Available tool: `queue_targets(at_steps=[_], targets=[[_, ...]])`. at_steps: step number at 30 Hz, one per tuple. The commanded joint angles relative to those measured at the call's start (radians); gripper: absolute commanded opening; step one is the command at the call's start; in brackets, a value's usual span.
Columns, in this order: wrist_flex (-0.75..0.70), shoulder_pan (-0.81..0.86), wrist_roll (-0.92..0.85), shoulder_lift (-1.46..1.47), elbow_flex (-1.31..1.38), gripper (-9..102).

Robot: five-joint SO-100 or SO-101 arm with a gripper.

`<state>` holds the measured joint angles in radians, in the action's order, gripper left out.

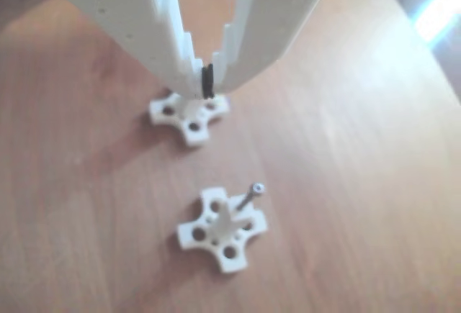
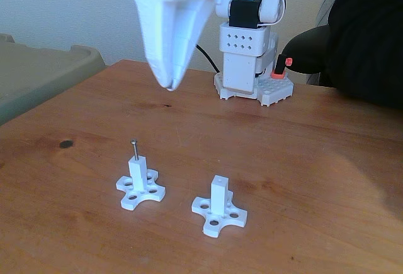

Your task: Grab the screw and set it in the hole.

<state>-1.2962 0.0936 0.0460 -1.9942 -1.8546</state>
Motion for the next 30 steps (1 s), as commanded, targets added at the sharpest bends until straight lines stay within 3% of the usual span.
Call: queue_targets(at_steps=[1,30], targets=[[-0.017,0.018,-0.003,0.032,0.163,-4],[-0.075,0.035,-0.011,0.272,0.304,8]])
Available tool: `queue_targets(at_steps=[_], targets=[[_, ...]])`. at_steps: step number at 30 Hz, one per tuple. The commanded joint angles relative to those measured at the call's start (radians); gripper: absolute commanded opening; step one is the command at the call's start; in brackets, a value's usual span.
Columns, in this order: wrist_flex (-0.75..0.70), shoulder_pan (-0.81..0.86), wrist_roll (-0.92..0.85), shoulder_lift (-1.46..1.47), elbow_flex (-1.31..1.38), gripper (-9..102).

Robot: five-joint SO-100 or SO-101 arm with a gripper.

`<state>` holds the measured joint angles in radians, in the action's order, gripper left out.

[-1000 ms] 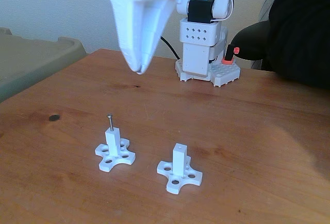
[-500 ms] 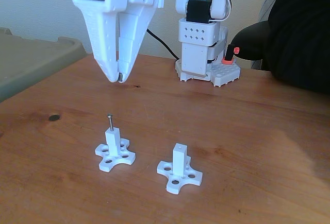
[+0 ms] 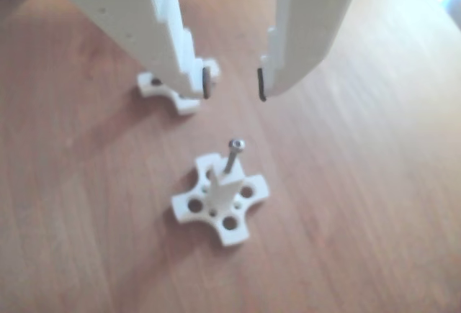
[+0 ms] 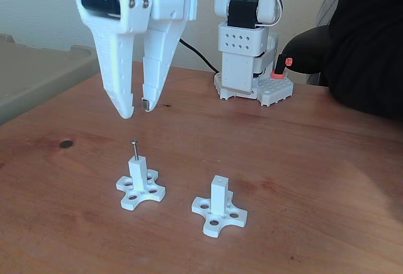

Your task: Grab the screw and set it in the hole.

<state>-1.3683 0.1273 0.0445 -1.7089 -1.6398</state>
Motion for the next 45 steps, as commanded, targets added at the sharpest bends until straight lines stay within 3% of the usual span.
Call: queue_targets(at_steps=[1,45], targets=[[-0.003,0.003,-0.009,-0.009,0.089,9],[0.048,0.029,-0.02,0.086,0.106,9]])
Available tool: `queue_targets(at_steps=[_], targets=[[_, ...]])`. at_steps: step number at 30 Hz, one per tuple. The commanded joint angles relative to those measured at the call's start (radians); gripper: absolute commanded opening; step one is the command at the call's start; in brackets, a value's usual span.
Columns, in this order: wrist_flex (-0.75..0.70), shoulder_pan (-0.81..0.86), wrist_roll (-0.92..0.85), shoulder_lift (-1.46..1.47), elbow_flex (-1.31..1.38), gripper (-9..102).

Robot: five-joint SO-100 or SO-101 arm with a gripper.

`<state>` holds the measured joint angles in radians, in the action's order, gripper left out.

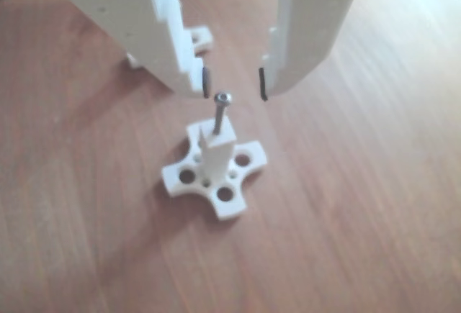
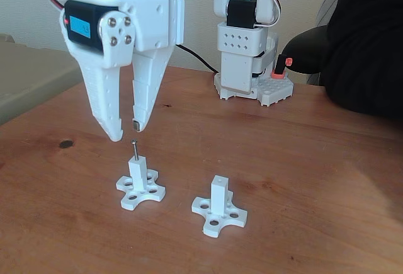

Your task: Grab the screw and set it in the hole.

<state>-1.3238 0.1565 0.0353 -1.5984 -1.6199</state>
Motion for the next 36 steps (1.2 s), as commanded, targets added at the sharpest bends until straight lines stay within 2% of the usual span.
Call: queue_targets(at_steps=[1,36], targets=[[0.002,-0.002,-0.011,-0.025,0.086,9],[0.008,-0.014,-0.011,0.012,0.089,8]])
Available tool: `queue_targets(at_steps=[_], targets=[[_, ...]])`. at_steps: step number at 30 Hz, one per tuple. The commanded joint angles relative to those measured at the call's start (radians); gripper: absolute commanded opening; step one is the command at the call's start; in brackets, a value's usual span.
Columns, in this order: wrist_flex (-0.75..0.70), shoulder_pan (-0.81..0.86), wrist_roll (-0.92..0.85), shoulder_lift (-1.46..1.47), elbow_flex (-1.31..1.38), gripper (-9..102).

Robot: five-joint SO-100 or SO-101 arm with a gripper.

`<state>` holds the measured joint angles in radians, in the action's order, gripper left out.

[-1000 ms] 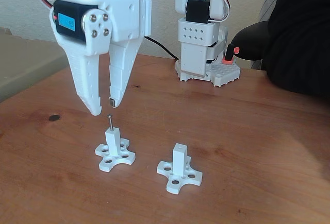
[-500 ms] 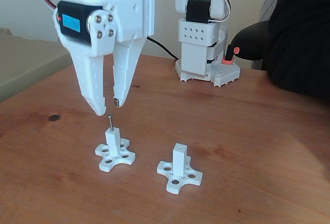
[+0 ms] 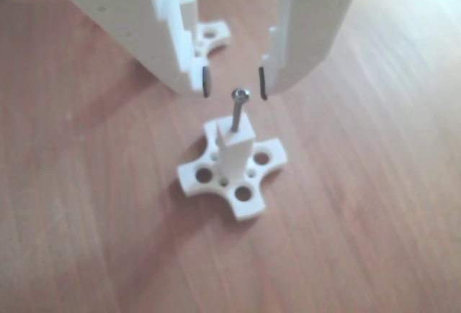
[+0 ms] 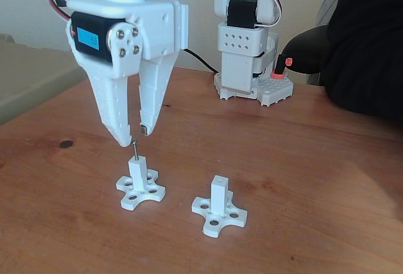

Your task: Grab the screw and set it in the hole.

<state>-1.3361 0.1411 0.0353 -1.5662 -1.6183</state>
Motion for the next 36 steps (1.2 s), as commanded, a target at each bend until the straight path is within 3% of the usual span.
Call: queue_targets(at_steps=[1,36], targets=[[0.021,0.002,-0.011,-0.02,0.087,8],[0.052,0.014,-0.021,0.017,0.086,8]])
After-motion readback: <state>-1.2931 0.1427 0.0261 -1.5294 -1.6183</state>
